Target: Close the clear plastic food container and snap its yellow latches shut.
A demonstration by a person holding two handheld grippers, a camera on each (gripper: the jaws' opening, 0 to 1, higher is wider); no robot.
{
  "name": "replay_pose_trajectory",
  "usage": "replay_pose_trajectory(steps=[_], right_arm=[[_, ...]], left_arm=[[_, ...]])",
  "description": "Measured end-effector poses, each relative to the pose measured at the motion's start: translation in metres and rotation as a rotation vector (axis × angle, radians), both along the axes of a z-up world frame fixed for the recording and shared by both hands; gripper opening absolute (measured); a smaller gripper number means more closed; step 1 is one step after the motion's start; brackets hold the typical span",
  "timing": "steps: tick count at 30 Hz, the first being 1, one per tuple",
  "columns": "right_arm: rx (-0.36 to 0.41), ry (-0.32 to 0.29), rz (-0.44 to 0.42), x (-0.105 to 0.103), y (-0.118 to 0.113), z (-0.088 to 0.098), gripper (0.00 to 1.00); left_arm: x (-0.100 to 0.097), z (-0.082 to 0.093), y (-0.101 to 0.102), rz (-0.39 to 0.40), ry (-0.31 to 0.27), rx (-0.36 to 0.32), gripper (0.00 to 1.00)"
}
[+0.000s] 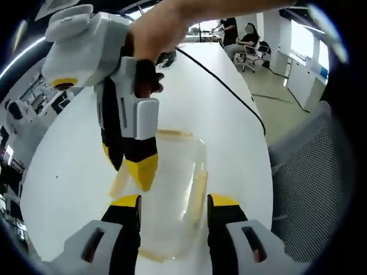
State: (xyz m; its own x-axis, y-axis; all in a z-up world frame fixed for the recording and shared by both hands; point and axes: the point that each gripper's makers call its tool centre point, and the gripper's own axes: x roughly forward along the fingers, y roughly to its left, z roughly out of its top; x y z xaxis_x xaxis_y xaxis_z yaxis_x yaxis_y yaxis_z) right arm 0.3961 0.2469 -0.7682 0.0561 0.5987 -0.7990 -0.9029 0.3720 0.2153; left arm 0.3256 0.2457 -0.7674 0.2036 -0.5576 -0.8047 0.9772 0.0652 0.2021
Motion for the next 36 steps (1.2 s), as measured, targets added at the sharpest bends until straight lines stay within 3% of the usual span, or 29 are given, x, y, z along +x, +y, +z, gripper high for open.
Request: replay_pose_trajectory(steps=[9, 16, 19, 29, 36], right_arm=[[-0.008, 0.004, 0.016, -0.0013, -0.0004, -0.0013, 0.37], [-0.007, 0.011, 0.017, -0.0008, 0.0006, -0.0013, 0.37], [-0.011, 0.018, 0.025, -0.001, 0.0009, -0.0022, 0.37], [-0.015, 0.055, 0.071, -0.0003, 0.0034, -0.0044, 0.36], [-0.073, 0.108, 0.096, -0.0013, 0.0039, -0.0063, 0.36]], left_arm=[[-0.0039, -0.0002, -0.0092, -0.02, -0.006, 0.001, 0.4], [-0.0018, -0.0008, -0.0075, -0.049, -0.054, 0.021, 0.37], [-0.0028, -0.003, -0.0072, -0.078, -0.105, 0.044, 0.38], [0.0, -0.0031, -0.0068, -0.054, -0.103, 0.042, 0.37], [0.0003, -0.004, -0.0072, -0.046, -0.107, 0.031, 0.36]])
